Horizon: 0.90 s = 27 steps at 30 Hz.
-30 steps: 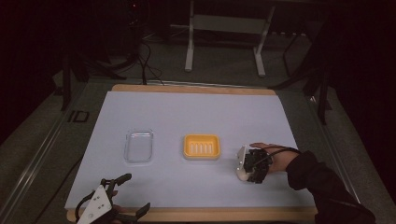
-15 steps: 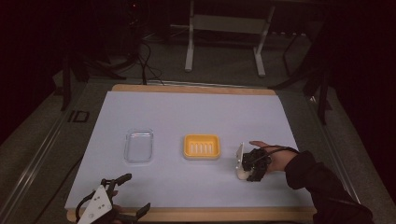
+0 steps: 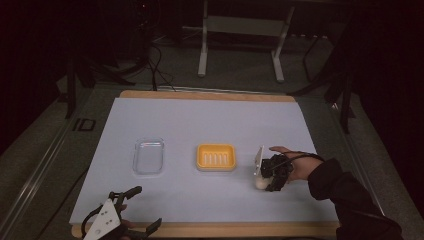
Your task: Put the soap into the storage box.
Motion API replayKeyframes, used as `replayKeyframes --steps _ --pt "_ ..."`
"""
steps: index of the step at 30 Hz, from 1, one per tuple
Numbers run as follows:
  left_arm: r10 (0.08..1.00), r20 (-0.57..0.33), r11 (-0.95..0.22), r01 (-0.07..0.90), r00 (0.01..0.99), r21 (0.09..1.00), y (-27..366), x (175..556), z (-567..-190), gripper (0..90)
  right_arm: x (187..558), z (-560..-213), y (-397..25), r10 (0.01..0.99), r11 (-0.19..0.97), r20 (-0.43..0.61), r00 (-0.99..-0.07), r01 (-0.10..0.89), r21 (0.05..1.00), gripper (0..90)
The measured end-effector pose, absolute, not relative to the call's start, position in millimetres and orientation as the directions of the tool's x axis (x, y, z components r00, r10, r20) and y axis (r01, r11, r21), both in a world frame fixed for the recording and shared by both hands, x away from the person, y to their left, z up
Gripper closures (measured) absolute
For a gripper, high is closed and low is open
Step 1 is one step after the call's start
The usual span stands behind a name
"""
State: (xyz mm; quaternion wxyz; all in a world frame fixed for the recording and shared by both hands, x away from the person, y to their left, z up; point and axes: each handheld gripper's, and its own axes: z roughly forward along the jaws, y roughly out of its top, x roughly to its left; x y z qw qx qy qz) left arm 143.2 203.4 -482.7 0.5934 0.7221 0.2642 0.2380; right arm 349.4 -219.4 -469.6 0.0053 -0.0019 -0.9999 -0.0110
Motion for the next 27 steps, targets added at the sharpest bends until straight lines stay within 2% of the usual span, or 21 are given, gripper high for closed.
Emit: replayKeyframes --steps 27 --pt "0.632 0.029 -0.154 0.090 0.774 0.984 201 146 -481 0.1 369 -402 -193 0.063 0.995 -0.061 -0.996 0.058 0.077 49.6"
